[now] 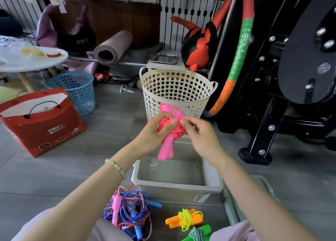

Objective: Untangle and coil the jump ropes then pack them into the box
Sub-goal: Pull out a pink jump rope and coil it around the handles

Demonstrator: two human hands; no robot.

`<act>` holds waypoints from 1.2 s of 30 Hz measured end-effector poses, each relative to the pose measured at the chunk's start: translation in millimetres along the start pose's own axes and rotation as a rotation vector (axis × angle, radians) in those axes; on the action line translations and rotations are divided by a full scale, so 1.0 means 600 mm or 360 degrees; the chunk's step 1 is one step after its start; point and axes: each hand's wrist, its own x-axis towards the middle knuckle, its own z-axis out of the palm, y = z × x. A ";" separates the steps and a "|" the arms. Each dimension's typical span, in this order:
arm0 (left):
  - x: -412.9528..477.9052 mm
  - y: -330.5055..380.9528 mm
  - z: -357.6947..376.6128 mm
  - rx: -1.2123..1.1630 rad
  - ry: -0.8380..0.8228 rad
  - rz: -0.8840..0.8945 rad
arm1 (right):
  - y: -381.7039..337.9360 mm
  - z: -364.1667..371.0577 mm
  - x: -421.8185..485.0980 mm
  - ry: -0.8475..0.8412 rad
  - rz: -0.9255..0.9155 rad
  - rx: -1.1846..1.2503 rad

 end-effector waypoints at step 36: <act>0.004 0.023 0.002 -0.0605 0.0031 -0.0692 | -0.028 0.004 -0.019 0.0062 -0.0279 0.0366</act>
